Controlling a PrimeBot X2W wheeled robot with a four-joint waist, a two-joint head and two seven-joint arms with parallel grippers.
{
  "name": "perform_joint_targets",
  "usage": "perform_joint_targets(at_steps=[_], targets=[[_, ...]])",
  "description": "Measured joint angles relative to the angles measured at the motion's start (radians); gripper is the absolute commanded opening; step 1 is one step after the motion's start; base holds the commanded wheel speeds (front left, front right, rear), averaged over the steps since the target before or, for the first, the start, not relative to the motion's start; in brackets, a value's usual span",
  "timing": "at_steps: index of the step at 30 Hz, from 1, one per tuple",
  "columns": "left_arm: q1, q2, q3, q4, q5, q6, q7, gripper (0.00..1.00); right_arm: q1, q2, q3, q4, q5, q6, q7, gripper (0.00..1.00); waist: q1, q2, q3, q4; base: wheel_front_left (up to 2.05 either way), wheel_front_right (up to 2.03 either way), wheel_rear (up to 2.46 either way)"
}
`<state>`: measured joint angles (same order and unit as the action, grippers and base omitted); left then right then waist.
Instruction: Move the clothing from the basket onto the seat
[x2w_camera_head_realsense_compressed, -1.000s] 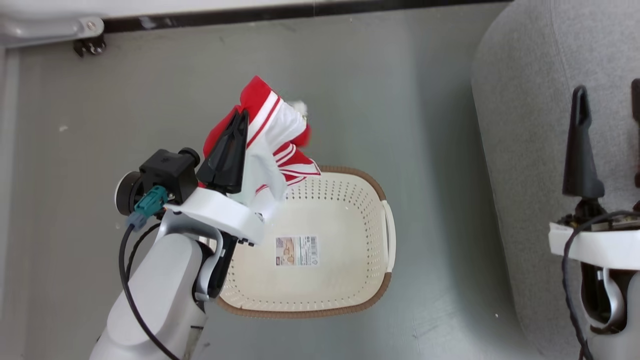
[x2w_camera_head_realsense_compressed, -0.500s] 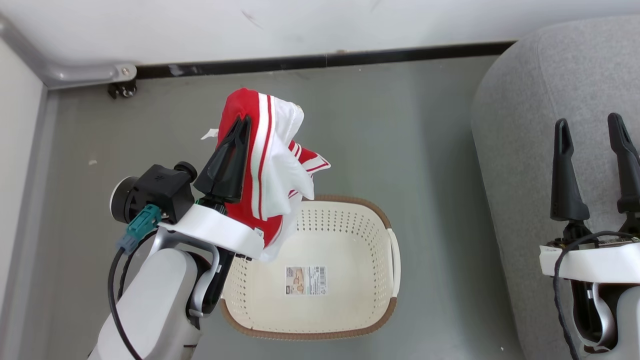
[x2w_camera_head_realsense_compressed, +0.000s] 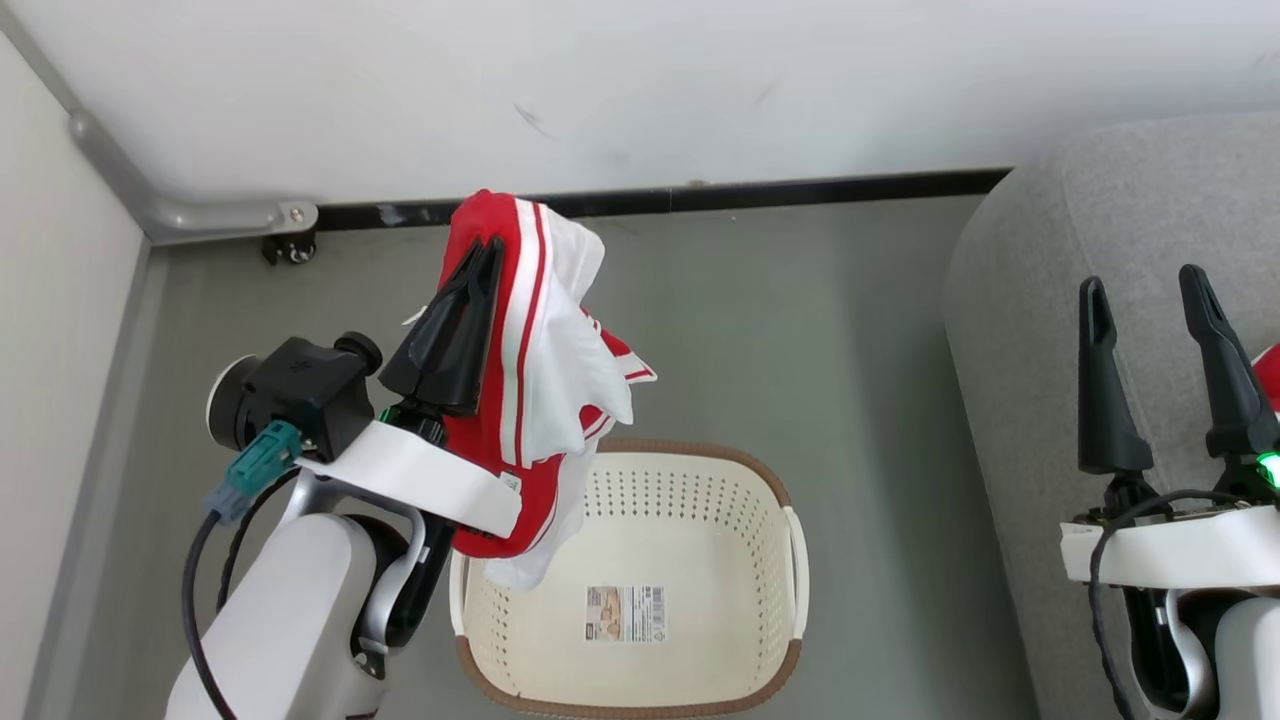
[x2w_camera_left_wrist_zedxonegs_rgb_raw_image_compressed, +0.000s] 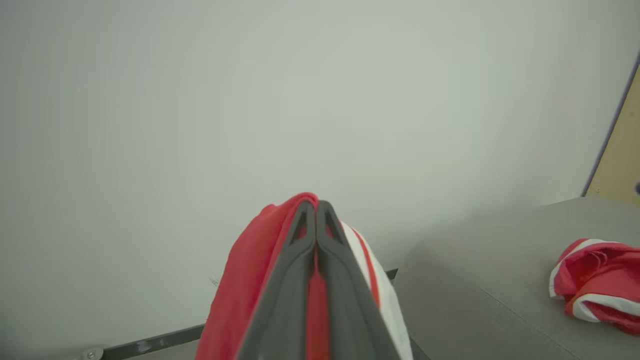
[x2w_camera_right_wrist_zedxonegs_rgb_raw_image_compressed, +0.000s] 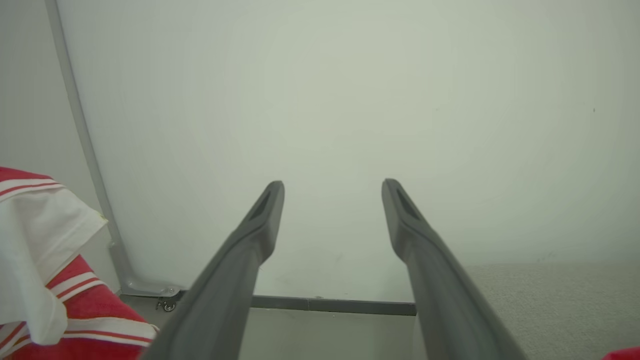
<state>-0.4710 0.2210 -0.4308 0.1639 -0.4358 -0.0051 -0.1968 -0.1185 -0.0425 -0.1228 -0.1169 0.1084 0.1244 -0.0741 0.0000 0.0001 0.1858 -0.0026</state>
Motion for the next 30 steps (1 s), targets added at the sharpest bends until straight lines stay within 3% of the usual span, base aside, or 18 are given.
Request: perform_joint_targets(at_steps=[30], targets=[[0.109,0.048,-0.034,-0.168,-0.065,-0.021,0.172,0.00,0.120,0.001,0.037,0.013,0.011,0.000,0.049,1.00,0.0000,0.0000,-0.157,0.020,0.00,0.00,0.00]])
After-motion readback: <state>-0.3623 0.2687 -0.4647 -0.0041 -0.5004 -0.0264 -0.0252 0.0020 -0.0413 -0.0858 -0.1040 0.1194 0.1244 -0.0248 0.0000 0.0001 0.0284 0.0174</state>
